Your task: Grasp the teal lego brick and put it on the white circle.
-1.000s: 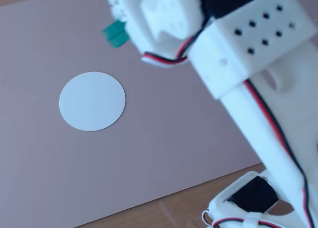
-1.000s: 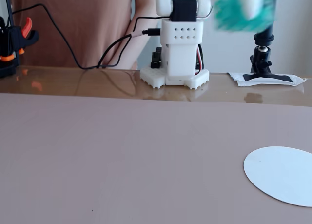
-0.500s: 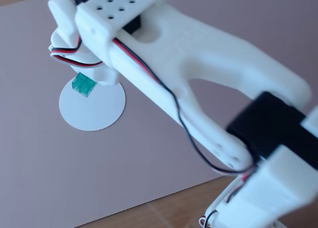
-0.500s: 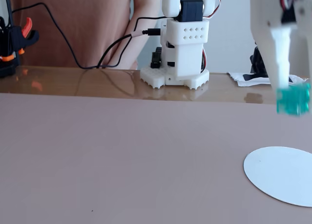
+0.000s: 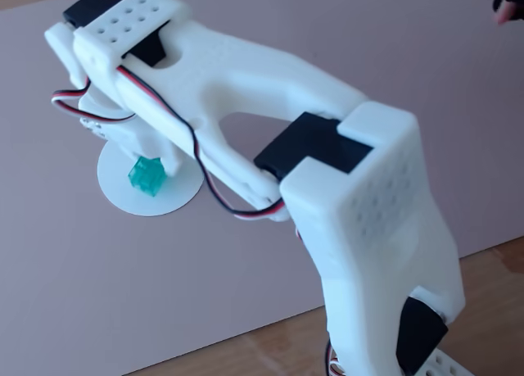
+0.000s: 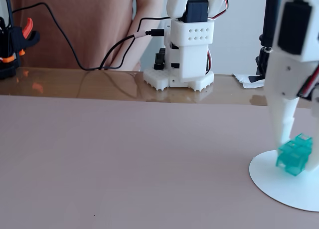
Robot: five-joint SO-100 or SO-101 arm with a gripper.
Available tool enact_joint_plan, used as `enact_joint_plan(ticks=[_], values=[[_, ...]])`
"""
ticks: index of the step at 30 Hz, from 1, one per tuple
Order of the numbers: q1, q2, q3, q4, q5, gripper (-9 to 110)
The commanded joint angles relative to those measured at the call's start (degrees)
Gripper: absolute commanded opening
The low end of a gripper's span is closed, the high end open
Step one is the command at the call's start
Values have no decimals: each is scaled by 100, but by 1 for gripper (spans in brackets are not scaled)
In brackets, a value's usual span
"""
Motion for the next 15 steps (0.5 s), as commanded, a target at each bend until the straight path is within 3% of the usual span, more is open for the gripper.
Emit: enact_joint_plan(ticks=[1, 11, 15], values=[[-53, 132, -176, 88, -53, 32], [-53, 1020, -18, 185, 114, 30], [26, 2215, 167, 220, 343, 18]])
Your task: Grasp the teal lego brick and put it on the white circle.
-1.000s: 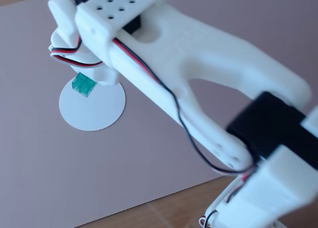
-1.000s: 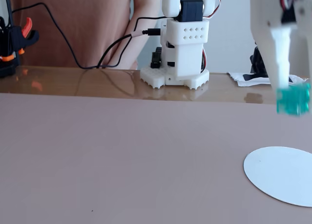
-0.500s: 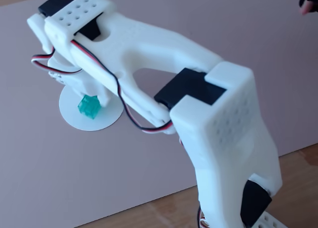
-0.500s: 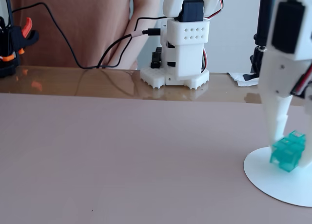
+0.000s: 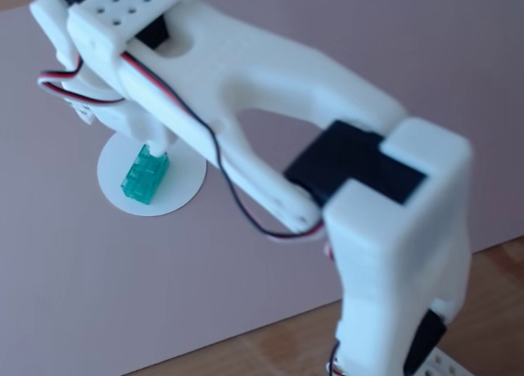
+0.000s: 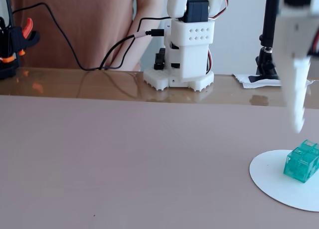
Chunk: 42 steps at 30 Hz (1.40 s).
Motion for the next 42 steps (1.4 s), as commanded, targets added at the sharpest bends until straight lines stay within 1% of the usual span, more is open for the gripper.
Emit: enact_joint_plan(ticks=[1, 2, 3, 4, 7, 10, 13, 17, 22, 32, 37, 42], values=[[70, 1327, 88, 35, 149, 11], [123, 1688, 158, 53, 229, 4], [185, 2057, 237, 53, 343, 1], [264, 2426, 343, 53, 404, 0], [589, 3621, 879, -70, 580, 0], [1081, 4975, 1846, -580, 694, 0], [1582, 6126, 2681, -844, 738, 0], [2180, 7726, 3981, -1239, 598, 0], [2470, 9343, 5247, -1327, 281, 0], [2883, 10723, 6838, -1538, -70, 0], [2848, 11338, 7726, -1556, -44, 0], [2874, 11443, 8218, -1608, -53, 0]])
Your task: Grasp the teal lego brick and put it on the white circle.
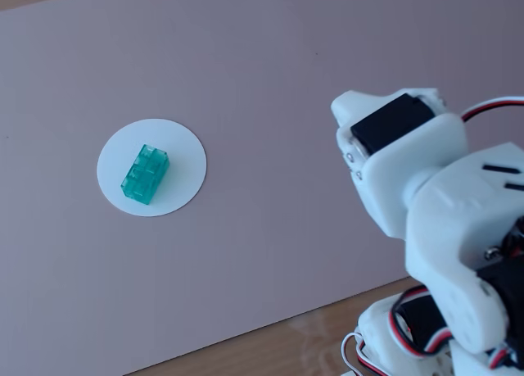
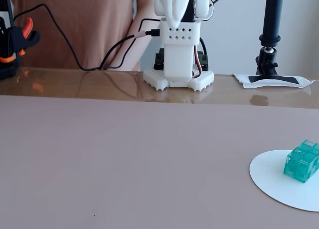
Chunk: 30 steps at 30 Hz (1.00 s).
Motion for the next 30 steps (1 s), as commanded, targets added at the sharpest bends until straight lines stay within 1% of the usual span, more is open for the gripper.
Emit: enact_joint_plan(ticks=[1, 6, 12, 16, 21, 24, 30], values=[[9, 105, 255, -79, 0, 0], [-9, 387, 800, -114, 35, 0], [-18, 387, 1204, -167, 369, 0], [-26, 387, 1529, -167, 571, 2], [-149, 387, 1811, -308, 571, 2], [-237, 387, 1811, -316, 519, 0], [-237, 387, 1811, -316, 536, 0]])
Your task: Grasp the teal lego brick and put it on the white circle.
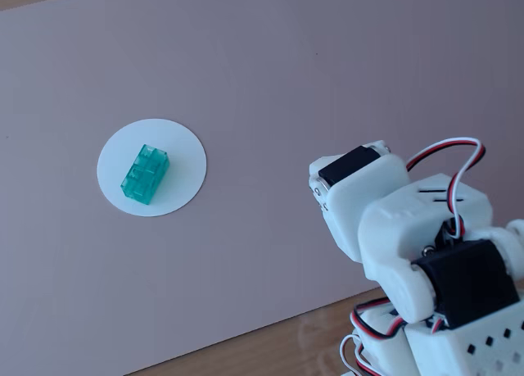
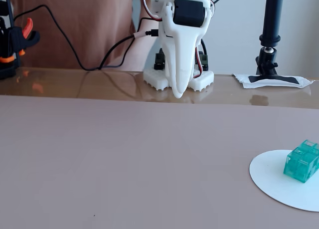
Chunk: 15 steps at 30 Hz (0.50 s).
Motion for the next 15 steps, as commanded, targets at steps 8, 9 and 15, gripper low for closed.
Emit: enact_joint_plan(ticks=[8, 9, 15], values=[[-9, 53, -9, -79, 44, 0], [-9, 53, -9, -79, 53, 0], [-9, 53, -9, -79, 53, 1]])
